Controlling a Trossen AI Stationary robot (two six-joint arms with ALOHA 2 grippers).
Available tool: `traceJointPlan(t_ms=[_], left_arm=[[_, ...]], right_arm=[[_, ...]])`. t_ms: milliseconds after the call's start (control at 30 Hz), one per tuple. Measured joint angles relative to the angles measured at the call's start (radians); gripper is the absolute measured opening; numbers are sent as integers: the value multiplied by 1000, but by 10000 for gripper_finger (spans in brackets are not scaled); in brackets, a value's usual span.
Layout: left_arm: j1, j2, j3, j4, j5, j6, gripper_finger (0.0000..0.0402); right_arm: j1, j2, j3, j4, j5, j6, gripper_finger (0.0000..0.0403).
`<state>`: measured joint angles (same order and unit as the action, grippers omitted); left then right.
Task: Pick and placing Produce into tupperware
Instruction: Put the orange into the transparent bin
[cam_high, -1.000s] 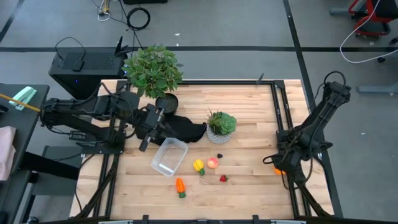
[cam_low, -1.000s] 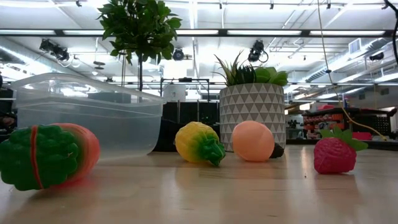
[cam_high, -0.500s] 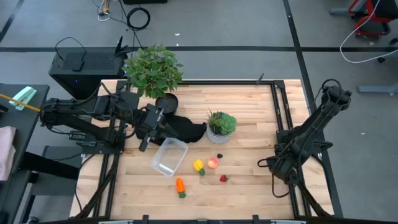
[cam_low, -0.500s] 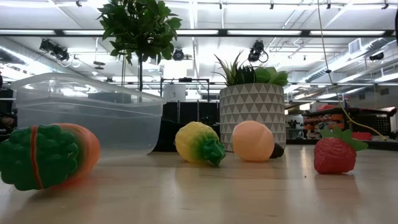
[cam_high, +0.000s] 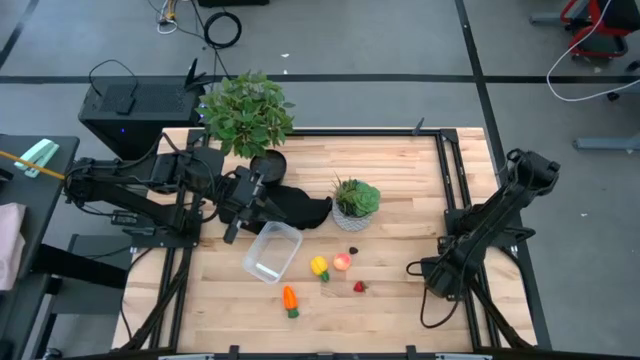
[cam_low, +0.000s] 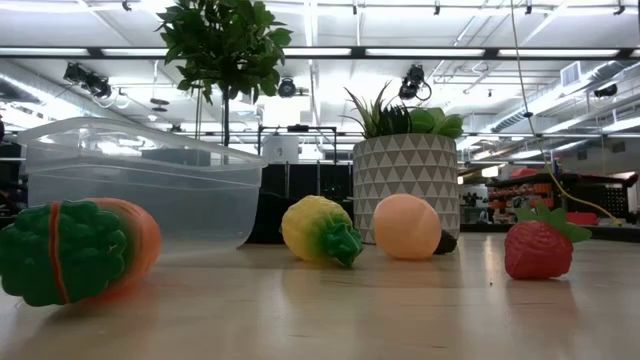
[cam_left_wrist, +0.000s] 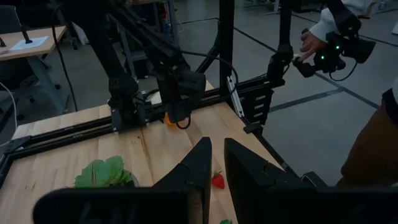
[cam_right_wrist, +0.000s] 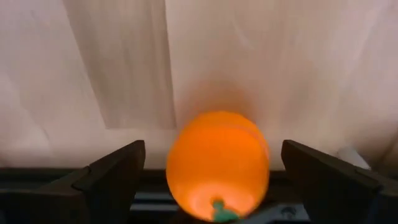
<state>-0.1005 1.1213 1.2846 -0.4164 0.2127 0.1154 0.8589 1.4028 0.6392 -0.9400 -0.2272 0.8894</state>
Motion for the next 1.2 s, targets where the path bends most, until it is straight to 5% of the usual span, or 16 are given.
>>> traceJointPlan(t_ms=[300, 1033, 1200], left_arm=[[0, 0, 0, 0, 0, -1, 52], [0, 0, 0, 0, 0, -34, 52], [0, 0, 0, 0, 0, -34, 52]], right_arm=[[0, 78, -35, 20, -76, 19, 377], [0, 50, -63, 51, -96, 62, 242], [1, 50, -54, 53, -83, 61, 245]])
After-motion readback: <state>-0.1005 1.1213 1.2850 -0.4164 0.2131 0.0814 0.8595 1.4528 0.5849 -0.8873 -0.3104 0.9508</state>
